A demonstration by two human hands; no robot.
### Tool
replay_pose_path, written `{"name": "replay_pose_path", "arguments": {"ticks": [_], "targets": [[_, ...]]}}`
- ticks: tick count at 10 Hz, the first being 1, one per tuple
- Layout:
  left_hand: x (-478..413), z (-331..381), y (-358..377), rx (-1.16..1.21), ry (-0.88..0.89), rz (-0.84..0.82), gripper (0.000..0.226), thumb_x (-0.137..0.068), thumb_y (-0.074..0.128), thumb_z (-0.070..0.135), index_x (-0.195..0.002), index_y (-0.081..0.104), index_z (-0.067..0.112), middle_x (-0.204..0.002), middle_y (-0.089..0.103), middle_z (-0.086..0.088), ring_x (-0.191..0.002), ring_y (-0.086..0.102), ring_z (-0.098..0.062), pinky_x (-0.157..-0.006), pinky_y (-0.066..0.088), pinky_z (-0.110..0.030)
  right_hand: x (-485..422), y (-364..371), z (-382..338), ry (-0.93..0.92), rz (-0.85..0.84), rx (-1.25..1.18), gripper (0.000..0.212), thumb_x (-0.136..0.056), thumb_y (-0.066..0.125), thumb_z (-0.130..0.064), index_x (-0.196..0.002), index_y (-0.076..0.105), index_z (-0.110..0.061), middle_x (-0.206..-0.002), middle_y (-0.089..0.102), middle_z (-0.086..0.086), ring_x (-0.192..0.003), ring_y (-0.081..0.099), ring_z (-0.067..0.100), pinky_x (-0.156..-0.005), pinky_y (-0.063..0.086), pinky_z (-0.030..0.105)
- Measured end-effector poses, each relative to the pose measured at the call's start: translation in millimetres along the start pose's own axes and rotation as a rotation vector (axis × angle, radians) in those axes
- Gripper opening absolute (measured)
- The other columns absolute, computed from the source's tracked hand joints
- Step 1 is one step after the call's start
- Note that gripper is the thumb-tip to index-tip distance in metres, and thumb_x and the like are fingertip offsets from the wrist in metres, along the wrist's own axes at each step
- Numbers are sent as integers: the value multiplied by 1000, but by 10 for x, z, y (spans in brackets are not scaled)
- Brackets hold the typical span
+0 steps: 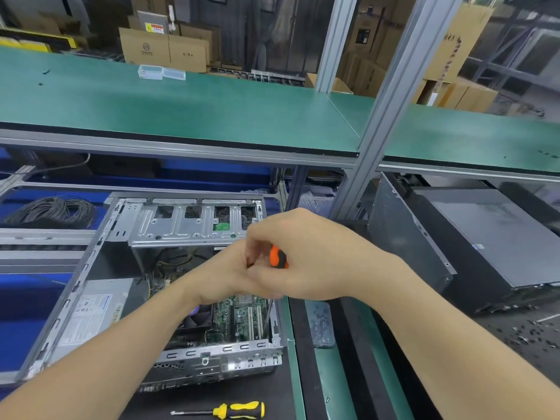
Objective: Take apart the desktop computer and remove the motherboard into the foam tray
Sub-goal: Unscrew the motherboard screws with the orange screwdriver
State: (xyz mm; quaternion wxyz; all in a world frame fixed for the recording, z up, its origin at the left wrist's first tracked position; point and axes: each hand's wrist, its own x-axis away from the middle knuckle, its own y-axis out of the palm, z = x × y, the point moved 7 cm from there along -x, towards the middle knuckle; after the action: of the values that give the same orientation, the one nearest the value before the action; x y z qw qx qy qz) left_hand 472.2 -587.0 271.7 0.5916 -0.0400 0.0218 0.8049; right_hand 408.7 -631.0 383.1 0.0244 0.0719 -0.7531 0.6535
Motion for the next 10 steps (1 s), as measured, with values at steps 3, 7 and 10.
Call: {"name": "replay_pose_path", "arguments": {"ticks": [3,7,10], "targets": [[-28,-129,-34,-110,22,109,22,-73,84,20,-75,63,27,-69,48,-15,-69,37,-22,-64,30,-32,-137,23,86,155,167,198,53,-99,46,-68,-76,44,-20,-68,39,0,-71,52,32,-59,32,36],[48,-239,-174,19,-106,-81,52,-81,82,27,-75,54,-16,-57,27,-25,-56,19,-30,-56,24,-27,-102,67,16,-174,-75,-121,31,-72,63,6,-71,73,-23,-82,64,-5,-77,60,17,-70,55,41],[-76,-203,-287,-126,-9,56,30,-70,81,18,-69,55,5,-65,46,-23,-67,45,-22,-64,41,-27,-114,62,62,-176,117,-197,12,-83,69,-27,-91,60,-25,-88,53,-10,-82,54,11,-71,48,32]]}}
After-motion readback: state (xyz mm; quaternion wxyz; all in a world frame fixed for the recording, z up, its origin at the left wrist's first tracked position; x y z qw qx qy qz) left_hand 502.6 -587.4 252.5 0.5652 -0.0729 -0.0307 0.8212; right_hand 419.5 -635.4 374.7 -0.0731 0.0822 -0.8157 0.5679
